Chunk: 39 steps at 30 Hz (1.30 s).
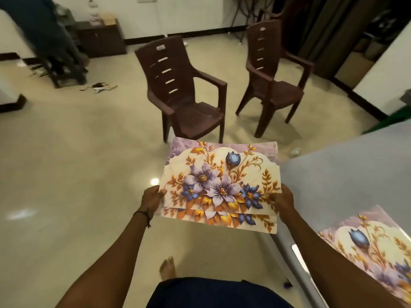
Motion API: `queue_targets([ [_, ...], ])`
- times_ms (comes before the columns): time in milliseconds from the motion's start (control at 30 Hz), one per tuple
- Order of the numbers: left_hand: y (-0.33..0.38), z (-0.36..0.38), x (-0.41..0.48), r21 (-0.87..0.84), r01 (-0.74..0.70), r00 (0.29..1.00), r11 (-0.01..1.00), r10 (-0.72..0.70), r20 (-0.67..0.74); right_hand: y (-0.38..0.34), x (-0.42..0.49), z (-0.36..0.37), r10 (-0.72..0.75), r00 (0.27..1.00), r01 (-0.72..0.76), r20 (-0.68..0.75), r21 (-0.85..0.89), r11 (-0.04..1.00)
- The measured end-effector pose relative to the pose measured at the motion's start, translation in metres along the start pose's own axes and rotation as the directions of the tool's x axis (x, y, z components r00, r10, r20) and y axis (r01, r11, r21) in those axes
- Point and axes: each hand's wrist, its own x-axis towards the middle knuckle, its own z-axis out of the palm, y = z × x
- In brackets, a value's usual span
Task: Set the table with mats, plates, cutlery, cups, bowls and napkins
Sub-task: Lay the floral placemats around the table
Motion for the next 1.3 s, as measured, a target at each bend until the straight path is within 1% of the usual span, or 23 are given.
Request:
queue_targets([
  [67,0.028,0.003,0.041,0.043,-0.057,0.996,0.997,0.054,0.077,-0.007,0.002,0.007,0.032,0.996,-0.030,-0.079,0.019,0.999],
  [133,0.051,0.004,0.079,0.035,-0.083,0.985,0.996,0.076,0.158,-0.013,0.003,0.013,0.081,0.987,-0.076,-0.135,0.041,0.996],
  [200,0.068,0.009,0.117,0.048,-0.091,0.973,0.995,0.079,0.216,-0.022,0.001,0.018,0.135,0.967,-0.119,-0.216,0.083,0.989],
  [300,0.099,0.028,0.163,0.055,-0.134,0.932,0.989,0.107,0.347,-0.022,-0.004,0.017,0.214,0.924,-0.165,-0.317,0.175,0.971],
  [367,0.126,0.052,0.188,0.085,-0.186,0.889,0.979,0.130,0.440,-0.019,-0.007,0.015,0.280,0.877,-0.198,-0.390,0.238,0.951],
  [433,0.147,0.079,0.210,0.122,-0.226,0.840,0.967,0.129,0.527,-0.010,-0.009,0.015,0.358,0.827,-0.228,-0.434,0.322,0.919],
  [533,0.177,0.133,0.242,0.174,-0.307,0.755,0.936,0.128,0.643,0.007,0.001,0.014,0.468,0.726,-0.264,-0.504,0.425,0.866],
  [633,0.206,0.191,0.263,0.231,-0.433,0.678,0.871,0.146,0.720,0.024,0.014,0.012,0.521,0.676,-0.268,-0.521,0.485,0.832],
  [667,0.217,0.209,0.267,0.247,-0.475,0.653,0.844,0.150,0.742,0.030,0.021,0.007,0.549,0.652,-0.283,-0.524,0.503,0.817],
  [700,0.224,0.227,0.273,0.259,-0.507,0.625,0.822,0.144,0.767,0.030,0.023,0.004,0.587,0.610,-0.304,-0.532,0.528,0.793],
  [733,0.234,0.245,0.276,0.269,-0.525,0.603,0.807,0.129,0.788,0.037,0.026,0.002,0.615,0.572,-0.308,-0.542,0.553,0.774],
  [800,0.261,0.278,0.276,0.297,-0.548,0.570,0.782,0.089,0.817,0.033,0.024,0.000,0.654,0.530,-0.275,-0.540,0.620,0.734],
  [833,0.275,0.295,0.279,0.296,-0.558,0.555,0.775,0.084,0.827,0.025,0.025,-0.003,0.660,0.527,-0.252,-0.535,0.644,0.723],
  [900,0.300,0.339,0.280,0.257,-0.603,0.480,0.755,0.087,0.873,0.019,0.023,-0.008,0.692,0.472,-0.196,-0.546,0.700,0.687],
  [933,0.308,0.351,0.281,0.238,-0.624,0.465,0.745,0.109,0.878,0.014,0.022,-0.008,0.694,0.467,-0.197,-0.547,0.701,0.685],
  [967,0.313,0.372,0.281,0.227,-0.653,0.429,0.723,0.107,0.897,0.014,0.016,-0.006,0.724,0.448,-0.224,-0.525,0.718,0.659],
  [1033,0.318,0.418,0.276,0.226,-0.693,0.356,0.685,0.052,0.933,0.017,0.005,-0.004,0.777,0.370,-0.195,-0.510,0.775,0.601],
  [1100,0.325,0.464,0.267,0.204,-0.724,0.273,0.659,0.002,0.962,0.026,-0.007,0.005,0.792,0.303,-0.154,-0.530,0.793,0.590],
  [1133,0.328,0.489,0.259,0.162,-0.748,0.213,0.644,0.001,0.977,0.027,-0.011,0.011,0.794,0.259,-0.112,-0.551,0.799,0.591],
  [1200,0.332,0.526,0.239,0.108,-0.797,0.119,0.594,-0.020,0.993,0.031,-0.016,0.019,0.825,0.141,-0.064,-0.548,0.826,0.560],
  [1267,0.339,0.554,0.221,0.059,-0.831,0.046,0.554,-0.037,0.998,0.034,-0.016,0.030,0.873,0.072,-0.032,-0.483,0.874,0.486],
  [1300,0.342,0.568,0.213,0.037,-0.846,0.008,0.532,-0.055,0.998,0.035,-0.013,0.037,0.896,0.022,-0.013,-0.443,0.896,0.444],
])
